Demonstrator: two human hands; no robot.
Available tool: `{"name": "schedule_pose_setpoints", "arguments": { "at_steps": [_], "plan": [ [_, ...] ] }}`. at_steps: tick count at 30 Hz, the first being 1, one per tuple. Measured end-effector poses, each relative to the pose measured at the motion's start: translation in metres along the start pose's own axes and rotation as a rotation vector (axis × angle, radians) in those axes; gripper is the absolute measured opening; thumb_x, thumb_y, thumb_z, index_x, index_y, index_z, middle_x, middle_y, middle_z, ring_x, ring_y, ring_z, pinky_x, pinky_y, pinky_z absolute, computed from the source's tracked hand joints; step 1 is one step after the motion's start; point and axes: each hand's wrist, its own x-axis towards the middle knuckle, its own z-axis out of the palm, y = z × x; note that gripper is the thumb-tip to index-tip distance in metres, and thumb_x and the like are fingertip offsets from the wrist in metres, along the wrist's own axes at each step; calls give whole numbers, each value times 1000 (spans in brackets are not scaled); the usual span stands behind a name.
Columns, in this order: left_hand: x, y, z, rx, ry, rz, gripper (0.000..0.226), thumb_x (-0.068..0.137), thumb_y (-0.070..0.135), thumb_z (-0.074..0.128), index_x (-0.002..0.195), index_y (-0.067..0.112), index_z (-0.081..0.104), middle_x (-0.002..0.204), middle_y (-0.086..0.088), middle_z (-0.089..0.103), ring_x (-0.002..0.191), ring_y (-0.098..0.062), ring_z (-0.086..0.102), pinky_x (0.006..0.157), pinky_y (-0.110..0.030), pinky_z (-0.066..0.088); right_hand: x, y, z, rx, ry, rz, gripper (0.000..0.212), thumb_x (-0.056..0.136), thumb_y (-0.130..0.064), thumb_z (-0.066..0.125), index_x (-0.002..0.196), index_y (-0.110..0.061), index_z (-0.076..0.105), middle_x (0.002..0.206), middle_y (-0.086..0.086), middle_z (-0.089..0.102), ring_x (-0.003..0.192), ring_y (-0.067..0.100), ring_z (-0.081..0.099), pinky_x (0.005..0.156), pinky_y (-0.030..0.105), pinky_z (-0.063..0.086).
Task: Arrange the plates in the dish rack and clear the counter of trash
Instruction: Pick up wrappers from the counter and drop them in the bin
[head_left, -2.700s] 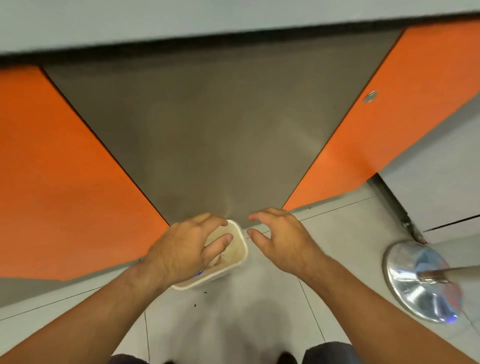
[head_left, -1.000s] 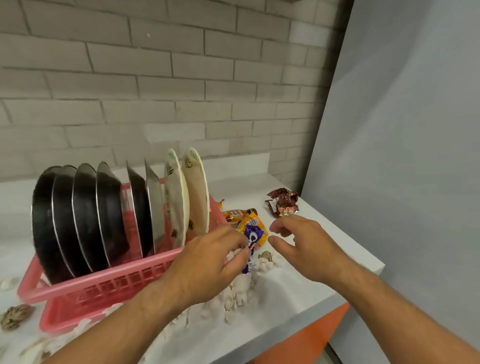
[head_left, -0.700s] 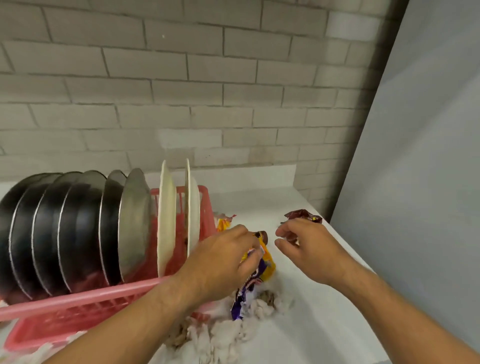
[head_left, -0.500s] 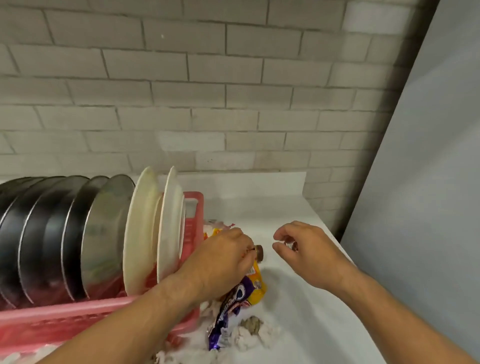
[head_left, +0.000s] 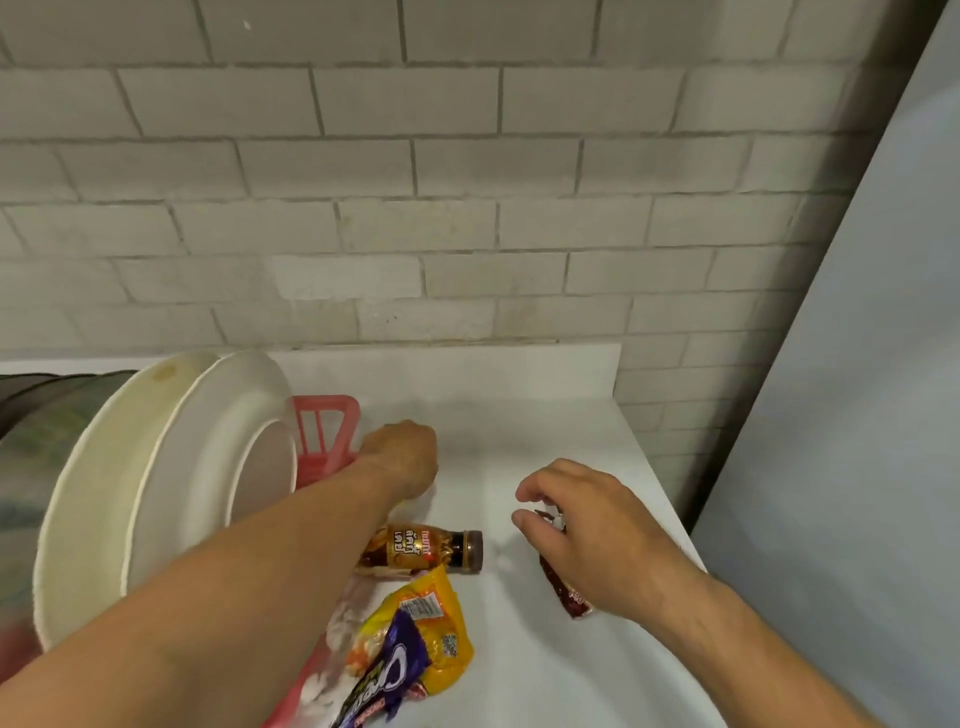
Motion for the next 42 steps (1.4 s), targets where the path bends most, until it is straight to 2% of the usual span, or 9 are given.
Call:
{"name": "schedule_pose_setpoints", "arguments": {
  "at_steps": [7,11,18,21,25,29,33,37,42],
  "plan": [
    [33,1,18,51,-203,-73,10,89,17,55,92,10,63,84,-2,61,77,-19,60,61,-29,46,23,19,6,34,-40,-46,29,98,-43,46,123,-32,55,122,-22,51,112,1,48,97,28,44],
    [38,1,20,-9,-105,-76,7,84,8,61,89,6,64,84,-4,64,74,-21,62,61,-29,46,34,25,13,68,-51,-52,29,97,-43,48,122,-31,56,120,-22,52,108,3,51,95,30,46],
    [47,-7,3,-178,-95,55,42,94,3,42,132,15,54,138,-3,51,122,-22,51,95,-24,42,33,36,17,46,-17,-39,29,97,-42,47,122,-31,56,121,-19,53,113,4,48,96,29,45],
    [46,-10,-19,-209,-75,38,32,95,2,44,123,5,60,127,-12,59,113,-27,58,77,-23,47,33,40,17,11,-5,-26,30,97,-42,47,122,-30,56,123,-18,53,115,5,47,97,29,44],
    [32,-12,-23,-87,-102,83,31,93,22,49,117,4,57,121,-11,47,103,-28,57,88,-36,50,33,35,21,-55,-32,-26,32,98,-41,45,125,-29,55,127,-16,52,121,8,42,100,31,40],
    [28,-20,-13,42,-160,69,30,89,3,45,117,5,55,116,-11,56,98,-26,61,82,-33,54,31,34,22,-137,-45,-22,33,98,-43,43,127,-30,53,129,-15,51,126,10,38,104,28,34],
    [31,-18,-14,88,-154,69,27,95,7,39,114,0,57,87,-4,55,79,-22,57,70,-32,50,27,37,18,-136,-21,-7,33,98,-45,43,126,-30,54,129,-16,51,125,8,38,104,27,34],
    [27,-14,-16,122,-166,38,36,88,-2,38,121,2,53,105,-9,60,83,-24,60,66,-31,48,26,36,14,-143,8,-11,33,97,-45,44,125,-30,55,127,-16,52,124,9,39,104,27,33],
    [20,-8,-9,300,-236,60,19,88,-2,40,90,4,58,88,-9,62,71,-21,58,63,-31,48,23,36,9,-154,22,-9,32,97,-45,44,124,-32,55,125,-18,52,125,8,37,106,25,31]
  ]
}}
